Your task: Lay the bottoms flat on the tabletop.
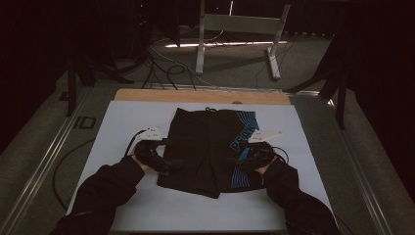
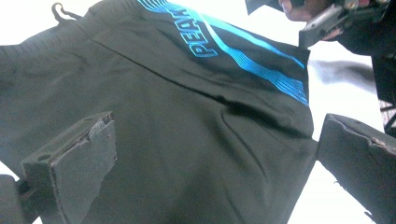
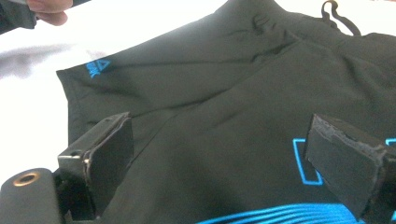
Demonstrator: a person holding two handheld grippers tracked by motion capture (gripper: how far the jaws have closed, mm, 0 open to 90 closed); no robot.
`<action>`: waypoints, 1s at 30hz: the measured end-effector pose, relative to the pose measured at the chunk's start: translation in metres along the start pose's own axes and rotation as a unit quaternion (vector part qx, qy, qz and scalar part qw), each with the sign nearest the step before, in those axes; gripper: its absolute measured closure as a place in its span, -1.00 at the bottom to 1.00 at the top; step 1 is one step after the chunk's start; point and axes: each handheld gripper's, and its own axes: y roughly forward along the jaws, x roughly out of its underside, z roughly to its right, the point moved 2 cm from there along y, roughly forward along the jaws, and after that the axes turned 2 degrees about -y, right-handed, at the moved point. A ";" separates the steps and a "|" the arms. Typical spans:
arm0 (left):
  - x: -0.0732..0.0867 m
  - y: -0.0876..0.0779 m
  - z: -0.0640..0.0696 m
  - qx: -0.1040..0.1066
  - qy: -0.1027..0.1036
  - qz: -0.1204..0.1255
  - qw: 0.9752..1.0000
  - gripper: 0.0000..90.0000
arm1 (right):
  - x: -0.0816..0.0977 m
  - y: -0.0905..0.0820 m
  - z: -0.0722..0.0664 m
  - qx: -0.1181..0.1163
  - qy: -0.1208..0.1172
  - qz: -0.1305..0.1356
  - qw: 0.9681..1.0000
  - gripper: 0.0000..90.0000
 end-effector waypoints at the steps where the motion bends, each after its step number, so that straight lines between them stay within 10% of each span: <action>1: 0.002 0.000 0.002 0.002 0.001 -0.002 1.000 -1.00 | 0.000 0.000 0.000 0.000 0.000 0.000 1.000 -0.81; 30: 0.051 -0.019 0.033 0.008 0.018 -0.024 1.000 -1.00 | 0.035 -0.017 -0.037 -0.023 -0.047 -0.020 0.998 -0.81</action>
